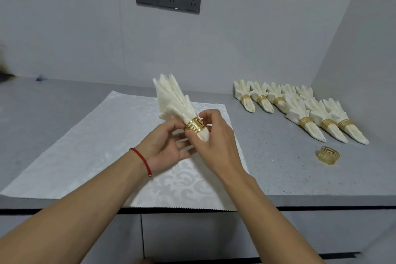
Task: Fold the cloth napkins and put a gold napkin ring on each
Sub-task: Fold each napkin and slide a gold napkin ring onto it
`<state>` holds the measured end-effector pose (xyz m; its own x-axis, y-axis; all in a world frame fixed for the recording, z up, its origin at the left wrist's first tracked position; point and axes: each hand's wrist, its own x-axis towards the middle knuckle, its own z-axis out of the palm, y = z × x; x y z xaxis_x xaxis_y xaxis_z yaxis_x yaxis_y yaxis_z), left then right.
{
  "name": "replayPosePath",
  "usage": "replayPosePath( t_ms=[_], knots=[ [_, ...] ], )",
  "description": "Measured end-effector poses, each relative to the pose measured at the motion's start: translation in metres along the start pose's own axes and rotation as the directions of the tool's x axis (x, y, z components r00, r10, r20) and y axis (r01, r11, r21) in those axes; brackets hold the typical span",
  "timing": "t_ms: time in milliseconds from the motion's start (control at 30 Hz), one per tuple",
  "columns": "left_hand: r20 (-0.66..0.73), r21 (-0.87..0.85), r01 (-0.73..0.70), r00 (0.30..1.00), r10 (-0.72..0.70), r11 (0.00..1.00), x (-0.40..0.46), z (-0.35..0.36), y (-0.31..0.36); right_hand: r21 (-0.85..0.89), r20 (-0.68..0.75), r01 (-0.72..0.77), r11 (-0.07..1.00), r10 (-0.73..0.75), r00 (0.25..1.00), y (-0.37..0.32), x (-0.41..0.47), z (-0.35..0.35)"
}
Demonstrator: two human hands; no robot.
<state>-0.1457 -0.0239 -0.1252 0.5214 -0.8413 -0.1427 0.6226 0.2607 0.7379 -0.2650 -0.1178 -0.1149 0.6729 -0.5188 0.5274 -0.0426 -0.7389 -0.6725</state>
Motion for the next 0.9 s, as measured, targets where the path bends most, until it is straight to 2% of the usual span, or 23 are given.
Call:
replayPosePath(
  t_ms=[100, 167, 267, 367, 433, 467, 533, 567, 633, 700, 767, 833, 900],
  knots=[
    [-0.035, -0.116, -0.101, 0.995, 0.098, 0.988, 0.002, -0.001, 0.008, -0.042, -0.021, 0.002, 0.999, -0.003, 1.0, 0.003, -0.007, 0.002],
    [-0.053, -0.115, -0.145, 0.989, 0.14, 0.983, 0.003, 0.003, 0.013, -0.08, -0.017, 0.006, 0.997, -0.007, 1.0, 0.005, -0.012, 0.004],
    [-0.089, -0.014, -0.11, 0.99, 0.108, 0.994, 0.01, 0.007, 0.008, -0.177, 0.024, 0.018, 0.984, -0.014, 1.0, 0.003, -0.016, 0.006],
    [-0.058, 0.055, -0.024, 0.998, 0.027, 0.998, 0.015, 0.007, 0.002, -0.234, 0.015, 0.028, 0.972, -0.025, 1.0, 0.0, -0.019, 0.008],
    [-0.071, 0.23, -0.064, 0.994, 0.083, 0.971, 0.017, 0.006, 0.002, -0.296, 0.002, -0.004, 0.955, 0.005, 1.0, 0.001, -0.02, 0.008],
    [-0.092, 0.389, -0.098, 0.985, 0.145, 0.916, 0.019, 0.006, 0.002, -0.342, -0.005, -0.04, 0.939, 0.04, 0.999, 0.003, -0.021, 0.007],
    [-0.183, 0.695, -0.124, 0.922, 0.341, 0.708, 0.024, 0.001, -0.002, -0.442, -0.013, -0.117, 0.889, 0.124, 0.992, 0.006, -0.025, 0.006],
    [-0.22, 0.772, -0.116, 0.874, 0.433, 0.626, 0.025, -0.002, -0.006, -0.499, -0.004, -0.132, 0.856, 0.15, 0.989, 0.007, -0.027, 0.007],
    [-0.218, 0.819, -0.11, 0.847, 0.484, 0.563, 0.028, -0.006, -0.014, -0.579, 0.027, -0.133, 0.805, 0.182, 0.983, 0.011, -0.027, 0.01],
    [-0.193, 0.819, -0.118, 0.865, 0.463, 0.562, 0.03, -0.007, -0.018, -0.503, 0.038, -0.19, 0.843, 0.241, 0.97, 0.014, -0.019, 0.006],
    [-0.183, 0.786, -0.138, 0.879, 0.441, 0.602, 0.03, -0.005, -0.017, -0.22, 0.042, -0.303, 0.927, 0.319, 0.947, 0.02, -0.003, 0.0],
    [-0.163, 0.759, -0.152, 0.897, 0.411, 0.633, 0.027, -0.002, -0.013, 0.035, 0.062, -0.363, 0.931, 0.36, 0.931, 0.033, 0.015, -0.005],
    [-0.131, 0.756, -0.163, 0.911, 0.391, 0.634, 0.026, -0.001, -0.012, 0.178, 0.136, -0.409, 0.895, 0.389, 0.911, 0.046, 0.026, -0.004]
  ],
)
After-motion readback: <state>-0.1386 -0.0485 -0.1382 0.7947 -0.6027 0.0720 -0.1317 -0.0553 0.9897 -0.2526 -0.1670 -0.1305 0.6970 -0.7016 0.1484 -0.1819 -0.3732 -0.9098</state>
